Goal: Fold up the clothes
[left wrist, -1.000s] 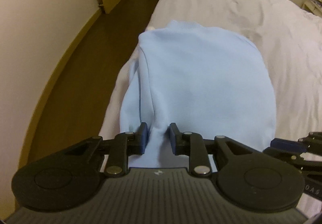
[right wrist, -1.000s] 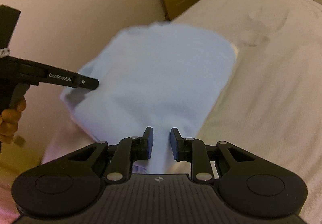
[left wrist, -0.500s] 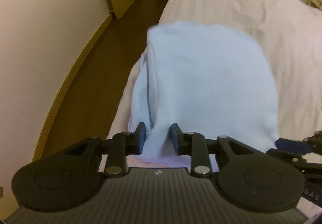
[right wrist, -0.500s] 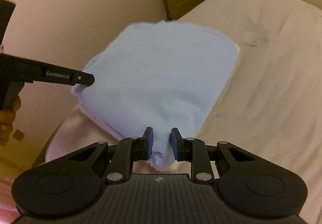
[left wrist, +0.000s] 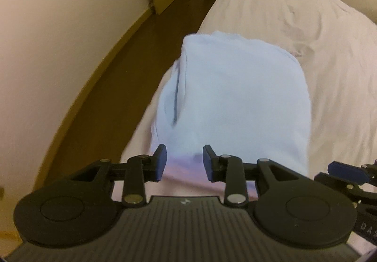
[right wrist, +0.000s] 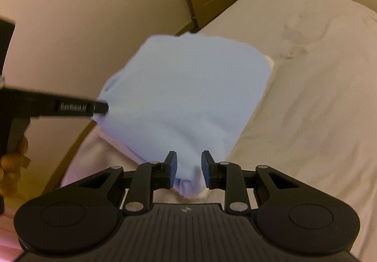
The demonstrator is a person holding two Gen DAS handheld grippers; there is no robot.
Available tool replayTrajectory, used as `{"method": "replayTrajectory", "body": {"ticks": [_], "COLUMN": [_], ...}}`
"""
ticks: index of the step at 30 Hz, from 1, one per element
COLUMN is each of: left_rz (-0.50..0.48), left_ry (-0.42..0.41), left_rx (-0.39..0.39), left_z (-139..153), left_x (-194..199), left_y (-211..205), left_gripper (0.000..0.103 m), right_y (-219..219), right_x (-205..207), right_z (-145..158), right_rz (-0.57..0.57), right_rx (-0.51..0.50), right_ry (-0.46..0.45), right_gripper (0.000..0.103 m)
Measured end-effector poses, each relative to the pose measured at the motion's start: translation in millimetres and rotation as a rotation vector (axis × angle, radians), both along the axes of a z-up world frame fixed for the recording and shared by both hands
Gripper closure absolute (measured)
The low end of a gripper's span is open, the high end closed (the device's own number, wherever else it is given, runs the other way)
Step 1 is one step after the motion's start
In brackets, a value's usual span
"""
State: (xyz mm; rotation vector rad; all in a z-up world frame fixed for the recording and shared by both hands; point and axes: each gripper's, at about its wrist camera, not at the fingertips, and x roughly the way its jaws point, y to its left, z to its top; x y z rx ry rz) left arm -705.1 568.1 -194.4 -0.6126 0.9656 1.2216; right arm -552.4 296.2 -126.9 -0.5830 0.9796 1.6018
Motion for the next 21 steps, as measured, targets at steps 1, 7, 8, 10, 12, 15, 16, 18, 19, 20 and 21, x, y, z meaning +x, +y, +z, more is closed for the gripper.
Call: {"method": "replayTrajectory", "body": {"ticks": [1, 7, 8, 10, 12, 15, 16, 18, 19, 20, 21], "left_rz": [0.017, 0.125, 0.135, 0.155, 0.177, 0.219, 0.235, 0.270, 0.287, 0.304, 0.321], "left_ry": [-0.001, 0.038, 0.043, 0.053, 0.052, 0.051, 0.050, 0.046, 0.050, 0.051, 0.053], "left_rx": [-0.014, -0.019, -0.005, 0.024, 0.059, 0.101, 0.113, 0.132, 0.143, 0.151, 0.159], "left_z": [4, 38, 47, 64, 83, 108, 117, 130, 136, 141, 146], "left_x": [0, 11, 16, 26, 38, 55, 61, 73, 79, 85, 90], "left_y": [-6, -51, -59, -76, -93, -121, -131, -152, -161, -172, -183], "left_gripper": [0.074, 0.056, 0.053, 0.044, 0.038, 0.030, 0.027, 0.017, 0.016, 0.014, 0.011], "right_y": [-4, -27, -31, -41, -53, -73, -79, -91, -97, -103, -109], "right_x": [4, 30, 35, 46, 57, 76, 82, 95, 102, 109, 116], "right_z": [6, 29, 34, 44, 57, 77, 83, 96, 102, 107, 113], "right_rz": [-0.002, 0.014, 0.017, 0.023, 0.041, 0.076, 0.089, 0.122, 0.138, 0.154, 0.170], "right_rx": [0.001, -0.011, -0.012, -0.010, 0.006, 0.030, 0.033, 0.043, 0.047, 0.052, 0.060], "right_ry": [0.008, 0.053, 0.065, 0.080, 0.083, 0.087, 0.089, 0.091, 0.091, 0.090, 0.091], "right_gripper": [0.071, 0.057, 0.053, 0.042, 0.032, 0.018, 0.017, 0.013, 0.011, 0.010, 0.009]}}
